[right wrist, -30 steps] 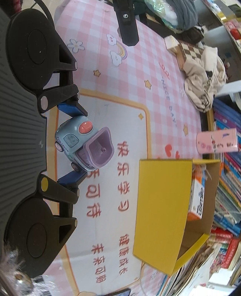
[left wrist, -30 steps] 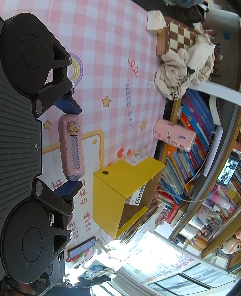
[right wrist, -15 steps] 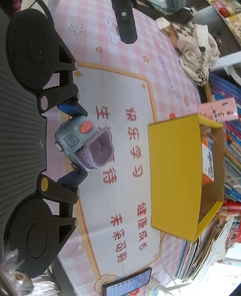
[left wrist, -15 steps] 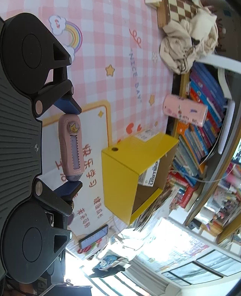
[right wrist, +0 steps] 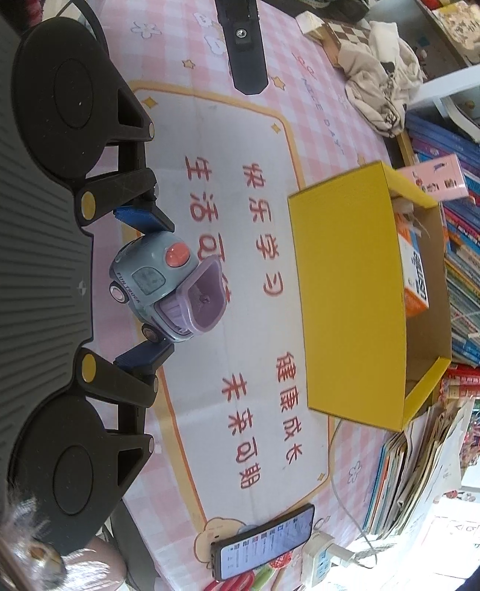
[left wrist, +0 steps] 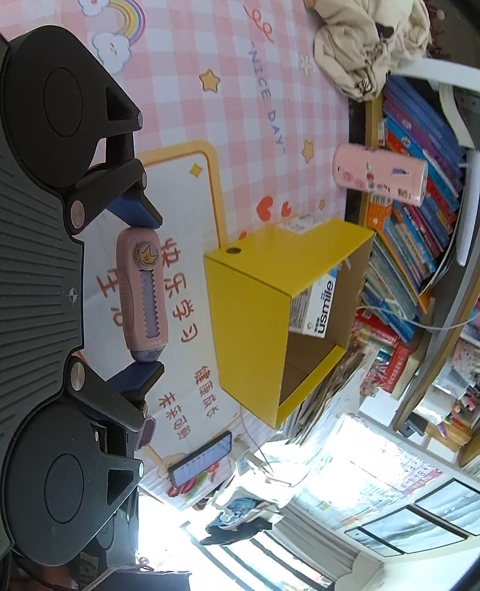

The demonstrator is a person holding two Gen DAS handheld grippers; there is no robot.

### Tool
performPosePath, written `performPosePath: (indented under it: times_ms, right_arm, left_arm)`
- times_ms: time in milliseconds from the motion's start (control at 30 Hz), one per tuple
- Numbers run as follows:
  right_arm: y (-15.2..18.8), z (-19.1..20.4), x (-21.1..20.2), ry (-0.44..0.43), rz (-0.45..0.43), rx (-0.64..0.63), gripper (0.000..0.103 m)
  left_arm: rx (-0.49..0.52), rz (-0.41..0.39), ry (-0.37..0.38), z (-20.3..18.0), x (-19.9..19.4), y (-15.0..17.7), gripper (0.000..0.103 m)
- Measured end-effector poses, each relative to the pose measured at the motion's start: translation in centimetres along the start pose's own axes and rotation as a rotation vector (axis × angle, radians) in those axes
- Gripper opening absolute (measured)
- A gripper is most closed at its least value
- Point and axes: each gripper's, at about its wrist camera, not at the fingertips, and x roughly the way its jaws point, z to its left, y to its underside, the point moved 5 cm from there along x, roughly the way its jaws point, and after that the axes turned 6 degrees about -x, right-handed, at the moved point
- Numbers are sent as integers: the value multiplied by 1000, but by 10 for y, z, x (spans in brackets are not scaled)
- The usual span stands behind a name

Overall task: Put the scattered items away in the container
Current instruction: 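Carry the blue toy car and pink toy toward the yellow box with both tools, then lower both tools into the yellow box and open to release car and pink toy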

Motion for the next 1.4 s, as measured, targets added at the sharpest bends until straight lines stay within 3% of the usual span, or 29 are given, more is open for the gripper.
performPosePath:
  times_ms: [300, 567, 800, 967, 1233, 1400]
  right_arm:
    - [-12, -25, 10, -17, 13, 4, 60]
    - [-32, -36, 12, -41, -17, -71, 60]
    - [-64, -53, -14, -47, -159, -151, 60]
    - [-93, -67, -34, -68, -273, -197, 60]
    - [-151, -94, -32, -95, -371, -243, 60]
    - [-186, -100, -11, -134, -376, -286, 60]
  left_arm:
    - [29, 21, -13, -21, 22, -6, 79]
    - [73, -24, -37, -47, 28, -19, 79]
    - [168, -136, -31, -87, 21, -44, 79]
    - [177, -207, -56, -104, 24, -68, 79]
    - [161, -254, -150, -105, 42, -99, 79]
    - [189, -222, -209, -103, 70, -115, 79]
